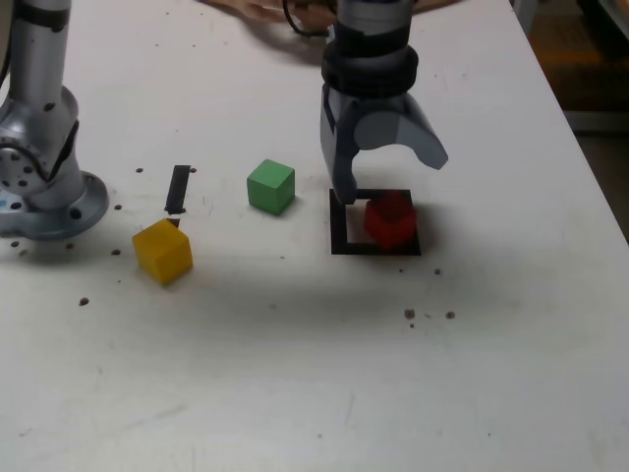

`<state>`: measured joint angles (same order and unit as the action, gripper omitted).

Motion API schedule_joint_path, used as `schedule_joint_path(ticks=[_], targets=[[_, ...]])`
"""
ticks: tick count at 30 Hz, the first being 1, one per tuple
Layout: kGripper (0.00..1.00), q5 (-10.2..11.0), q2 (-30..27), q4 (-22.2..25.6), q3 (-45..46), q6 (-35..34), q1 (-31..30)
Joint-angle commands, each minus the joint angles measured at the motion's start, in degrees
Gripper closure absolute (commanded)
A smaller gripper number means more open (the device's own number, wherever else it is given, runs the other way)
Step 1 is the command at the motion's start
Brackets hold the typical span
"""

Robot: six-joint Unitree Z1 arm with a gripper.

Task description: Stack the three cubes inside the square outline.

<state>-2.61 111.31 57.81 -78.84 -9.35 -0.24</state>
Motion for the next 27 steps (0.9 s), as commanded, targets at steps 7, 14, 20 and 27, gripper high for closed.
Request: schedule_joint_path(ticks=[7, 14, 20, 27], targets=[[0.12, -1.8, 3.0, -2.0, -0.1, -0.1, 0.3], [0.18, -2.4, 4.6, -2.2, -0.3, -0.1, 0.0], [0.46, -1.9, 5.1, -2.4, -0.1, -1.0, -0.3], [0.83, -0.5, 5.4, -5.9, 0.1, -1.4, -1.6]])
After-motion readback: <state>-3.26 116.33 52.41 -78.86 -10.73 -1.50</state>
